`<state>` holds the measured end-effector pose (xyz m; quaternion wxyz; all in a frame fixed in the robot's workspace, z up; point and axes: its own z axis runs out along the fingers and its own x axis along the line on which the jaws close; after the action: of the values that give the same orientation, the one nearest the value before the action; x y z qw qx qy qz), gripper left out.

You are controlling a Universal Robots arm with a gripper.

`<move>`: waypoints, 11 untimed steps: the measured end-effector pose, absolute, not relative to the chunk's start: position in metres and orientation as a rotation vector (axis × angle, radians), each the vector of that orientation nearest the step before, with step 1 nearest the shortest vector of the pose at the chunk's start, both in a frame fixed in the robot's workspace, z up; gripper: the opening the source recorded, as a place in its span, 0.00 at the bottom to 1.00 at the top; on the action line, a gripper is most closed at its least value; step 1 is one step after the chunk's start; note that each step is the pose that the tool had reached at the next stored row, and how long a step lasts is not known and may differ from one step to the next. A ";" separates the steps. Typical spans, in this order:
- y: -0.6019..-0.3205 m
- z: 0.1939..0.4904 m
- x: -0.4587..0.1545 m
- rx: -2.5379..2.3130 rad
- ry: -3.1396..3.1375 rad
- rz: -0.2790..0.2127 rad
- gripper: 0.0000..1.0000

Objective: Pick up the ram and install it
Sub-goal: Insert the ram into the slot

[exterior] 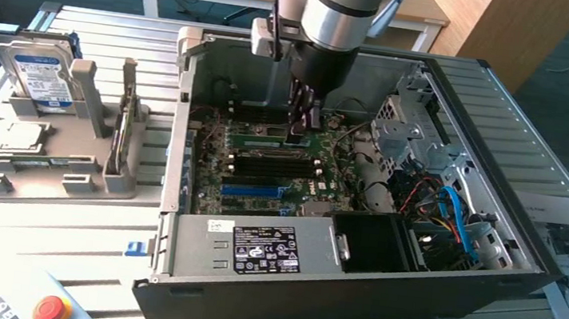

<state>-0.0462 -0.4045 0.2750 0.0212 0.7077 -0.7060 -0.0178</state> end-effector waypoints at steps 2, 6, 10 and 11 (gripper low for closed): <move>-0.405 0.275 -0.044 2.193 -2.188 -0.057 0.11; -0.405 0.275 -0.041 2.191 -2.185 -0.062 0.11; -0.406 0.275 -0.038 2.189 -2.184 -0.065 0.11; -0.406 0.275 -0.038 2.189 -2.184 -0.065 0.11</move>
<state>-0.0382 -0.4057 0.2750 0.0243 0.7076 -0.7059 -0.0209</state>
